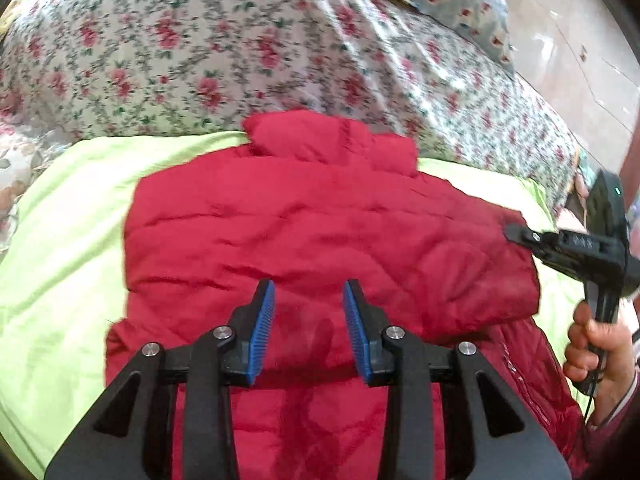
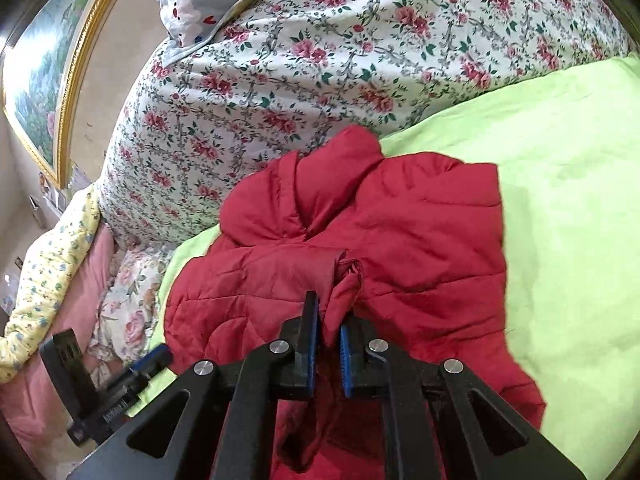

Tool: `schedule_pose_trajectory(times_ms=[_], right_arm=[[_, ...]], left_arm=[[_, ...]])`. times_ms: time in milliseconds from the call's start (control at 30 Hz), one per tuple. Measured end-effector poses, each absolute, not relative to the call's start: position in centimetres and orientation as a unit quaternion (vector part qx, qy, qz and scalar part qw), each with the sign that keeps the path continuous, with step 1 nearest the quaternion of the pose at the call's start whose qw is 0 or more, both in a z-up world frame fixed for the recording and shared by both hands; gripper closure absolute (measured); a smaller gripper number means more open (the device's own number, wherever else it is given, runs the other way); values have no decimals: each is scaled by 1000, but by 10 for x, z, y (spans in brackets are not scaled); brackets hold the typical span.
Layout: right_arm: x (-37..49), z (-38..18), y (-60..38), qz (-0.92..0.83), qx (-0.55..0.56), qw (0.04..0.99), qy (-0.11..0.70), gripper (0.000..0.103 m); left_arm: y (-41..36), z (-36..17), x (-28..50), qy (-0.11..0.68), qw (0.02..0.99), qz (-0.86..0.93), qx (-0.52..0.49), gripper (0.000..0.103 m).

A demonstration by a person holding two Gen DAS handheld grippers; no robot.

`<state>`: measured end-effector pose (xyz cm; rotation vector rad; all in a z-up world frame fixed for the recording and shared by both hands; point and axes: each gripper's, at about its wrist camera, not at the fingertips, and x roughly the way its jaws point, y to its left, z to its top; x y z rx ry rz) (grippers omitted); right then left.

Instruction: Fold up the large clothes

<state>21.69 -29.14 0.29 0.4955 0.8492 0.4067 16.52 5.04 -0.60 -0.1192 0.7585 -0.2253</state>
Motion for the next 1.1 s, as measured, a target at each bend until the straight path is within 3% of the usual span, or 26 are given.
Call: schedule_pose_trajectory(times_ms=[300, 367, 433, 633, 867, 1100], right_arm=[[220, -7, -284, 177, 195, 871, 415, 94], [221, -12, -284, 174, 193, 870, 419, 88], [219, -11, -285, 161, 186, 874, 420, 73], [185, 32, -283, 110, 151, 922, 339, 54], [189, -8, -196, 181, 3, 898, 401, 54], [215, -62, -223, 135, 48, 880, 453, 54]], left_arm=[[81, -41, 203, 415, 902, -80, -89, 70], [80, -53, 207, 429, 896, -80, -89, 70], [79, -59, 208, 433, 894, -76, -85, 70], [73, -64, 209, 434, 896, -63, -76, 70], [72, -65, 210, 439, 895, -47, -65, 69], [73, -37, 194, 409, 910, -51, -55, 67]])
